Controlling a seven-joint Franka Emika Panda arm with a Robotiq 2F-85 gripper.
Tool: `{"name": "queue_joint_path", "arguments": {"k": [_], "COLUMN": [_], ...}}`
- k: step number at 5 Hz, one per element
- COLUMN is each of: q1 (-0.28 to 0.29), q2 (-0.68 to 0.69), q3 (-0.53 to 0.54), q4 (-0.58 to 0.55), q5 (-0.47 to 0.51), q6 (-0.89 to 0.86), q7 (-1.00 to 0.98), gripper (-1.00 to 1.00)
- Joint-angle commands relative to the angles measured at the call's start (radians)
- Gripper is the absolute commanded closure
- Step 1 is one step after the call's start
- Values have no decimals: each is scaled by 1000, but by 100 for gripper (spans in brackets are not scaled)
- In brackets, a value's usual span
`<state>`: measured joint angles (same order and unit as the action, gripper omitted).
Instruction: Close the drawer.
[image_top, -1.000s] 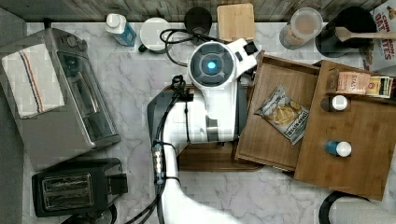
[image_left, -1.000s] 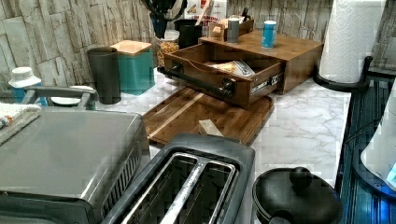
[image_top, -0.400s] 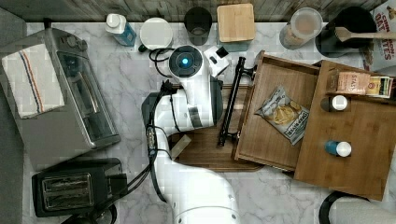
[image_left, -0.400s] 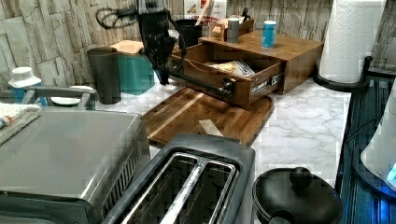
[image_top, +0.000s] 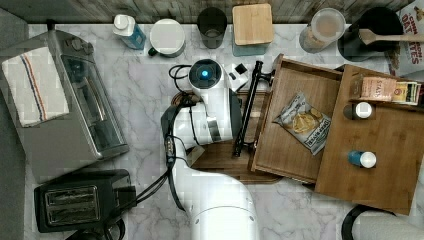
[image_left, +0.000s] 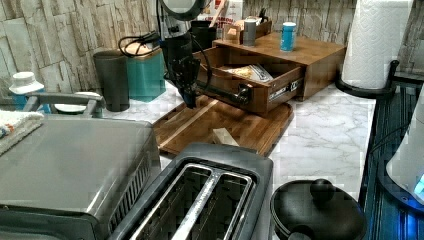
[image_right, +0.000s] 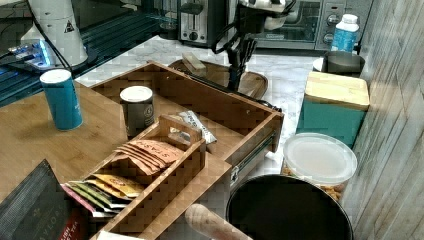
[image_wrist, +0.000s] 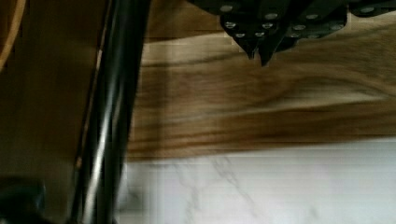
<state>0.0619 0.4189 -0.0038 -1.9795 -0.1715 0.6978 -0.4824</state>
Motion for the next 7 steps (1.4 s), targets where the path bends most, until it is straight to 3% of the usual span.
{"name": "queue_joint_path", "arguments": {"k": [1,3,4,5,6,7], "q1": [-90,-116,-206,-260,-314,-332], "q2": [-74,-125,-122,-59,-55,-95], "q3": [-46,-93,-74,-108,-114,-150], "q4": [-29,-31,-19,23,66,59], "q5": [-16,-30,-40,65,125,105], "q6": [69,38,53,94,16,5], "q7": [-94,-159,-222,-371,-428,-423], "gripper": [100,100,100,100,100,100]}}
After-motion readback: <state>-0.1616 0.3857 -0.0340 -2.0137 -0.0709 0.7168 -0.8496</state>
